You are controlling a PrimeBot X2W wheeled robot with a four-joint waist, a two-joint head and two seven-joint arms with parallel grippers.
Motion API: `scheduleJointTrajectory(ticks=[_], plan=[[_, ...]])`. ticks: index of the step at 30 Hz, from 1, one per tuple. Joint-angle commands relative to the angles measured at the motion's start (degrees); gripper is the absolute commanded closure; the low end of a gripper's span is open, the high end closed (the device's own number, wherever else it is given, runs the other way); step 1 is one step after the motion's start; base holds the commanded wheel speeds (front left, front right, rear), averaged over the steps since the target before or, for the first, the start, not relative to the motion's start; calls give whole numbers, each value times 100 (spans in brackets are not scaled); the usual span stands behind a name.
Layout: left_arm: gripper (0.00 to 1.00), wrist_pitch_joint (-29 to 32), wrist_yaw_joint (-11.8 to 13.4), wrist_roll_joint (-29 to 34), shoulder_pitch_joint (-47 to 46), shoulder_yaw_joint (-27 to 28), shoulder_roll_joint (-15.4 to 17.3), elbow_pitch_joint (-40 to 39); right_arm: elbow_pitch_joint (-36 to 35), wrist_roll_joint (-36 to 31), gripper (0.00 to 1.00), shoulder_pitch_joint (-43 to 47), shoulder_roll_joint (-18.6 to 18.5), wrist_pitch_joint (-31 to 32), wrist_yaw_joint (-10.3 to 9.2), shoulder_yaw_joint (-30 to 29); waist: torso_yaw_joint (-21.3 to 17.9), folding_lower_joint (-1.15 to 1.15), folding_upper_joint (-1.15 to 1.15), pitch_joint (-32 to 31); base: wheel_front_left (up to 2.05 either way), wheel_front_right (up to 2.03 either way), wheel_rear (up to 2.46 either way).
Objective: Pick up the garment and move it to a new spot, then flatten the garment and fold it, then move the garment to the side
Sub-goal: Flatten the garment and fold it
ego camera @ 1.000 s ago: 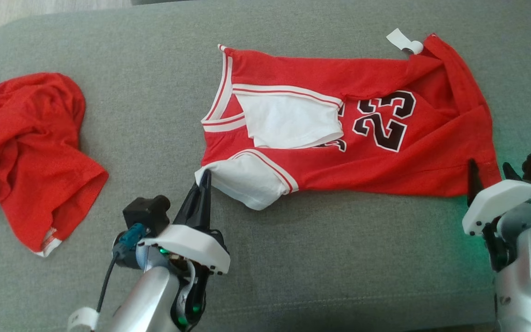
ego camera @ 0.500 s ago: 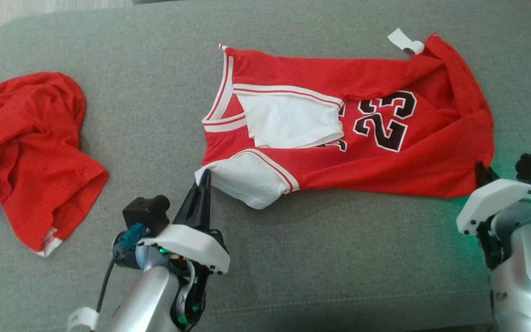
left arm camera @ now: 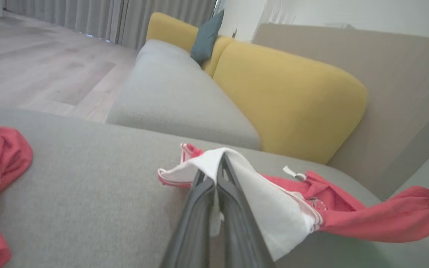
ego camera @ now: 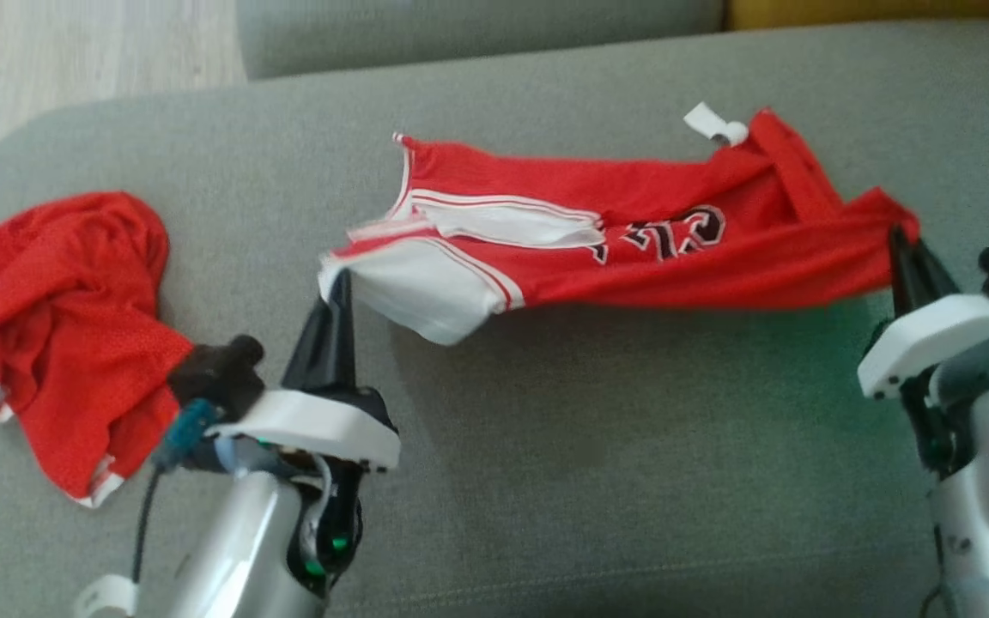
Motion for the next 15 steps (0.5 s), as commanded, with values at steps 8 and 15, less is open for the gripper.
scheduleJointTrajectory(ticks=[8,15], plan=[[100,-64,-5,-22,-483,605,30,-1005,-1516,555,100,-203,-348,66,-4,520,-66,0,0,-498,0,0,0],[100,205,67,-340,-1466,1016,56,-1814,-2279,937,100,-828,-406,-57,-4,736,-105,0,0,-646,0,0,0]])
